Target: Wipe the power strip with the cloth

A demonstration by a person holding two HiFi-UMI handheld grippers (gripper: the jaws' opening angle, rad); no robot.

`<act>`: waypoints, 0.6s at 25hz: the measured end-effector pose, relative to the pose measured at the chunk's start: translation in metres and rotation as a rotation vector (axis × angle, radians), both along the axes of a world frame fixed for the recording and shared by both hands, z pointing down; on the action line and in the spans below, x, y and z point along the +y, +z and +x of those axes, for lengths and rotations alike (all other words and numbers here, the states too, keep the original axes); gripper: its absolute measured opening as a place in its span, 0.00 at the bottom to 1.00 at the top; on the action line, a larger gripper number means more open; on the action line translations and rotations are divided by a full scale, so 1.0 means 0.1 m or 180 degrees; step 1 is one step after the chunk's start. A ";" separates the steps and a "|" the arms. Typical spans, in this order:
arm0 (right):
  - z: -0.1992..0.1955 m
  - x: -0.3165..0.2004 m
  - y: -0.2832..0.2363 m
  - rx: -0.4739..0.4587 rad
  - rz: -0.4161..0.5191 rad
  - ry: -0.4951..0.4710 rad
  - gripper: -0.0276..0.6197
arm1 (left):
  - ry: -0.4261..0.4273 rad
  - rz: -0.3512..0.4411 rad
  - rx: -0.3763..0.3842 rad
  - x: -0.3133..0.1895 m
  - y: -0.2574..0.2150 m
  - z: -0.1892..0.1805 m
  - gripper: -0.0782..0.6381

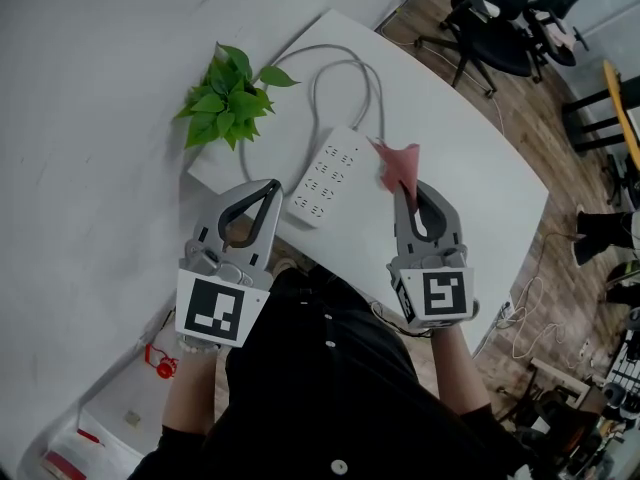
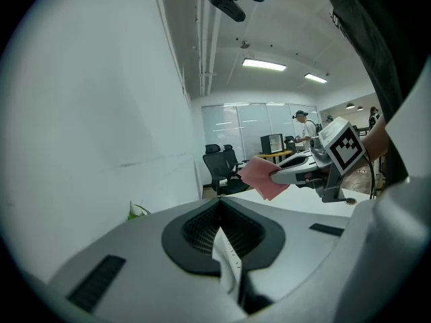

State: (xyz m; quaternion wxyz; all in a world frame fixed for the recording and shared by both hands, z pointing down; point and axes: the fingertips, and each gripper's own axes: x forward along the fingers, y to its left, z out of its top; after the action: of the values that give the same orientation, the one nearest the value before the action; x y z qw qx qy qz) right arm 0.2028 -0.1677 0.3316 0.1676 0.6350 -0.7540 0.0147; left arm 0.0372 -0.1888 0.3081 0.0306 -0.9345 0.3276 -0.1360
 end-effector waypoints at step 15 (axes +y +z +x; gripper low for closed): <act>-0.15 -0.07 0.02 0.0057 -0.0086 -0.0122 0.13 | -0.0068 -0.0005 0.0044 -0.07 0.01 -0.03 0.13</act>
State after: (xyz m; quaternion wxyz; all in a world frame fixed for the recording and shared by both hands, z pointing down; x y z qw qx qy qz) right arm 0.1874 -0.1750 0.3338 0.1830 0.6183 -0.7642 0.0160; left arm 0.0346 -0.1953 0.3091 0.0262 -0.9319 0.3376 -0.1300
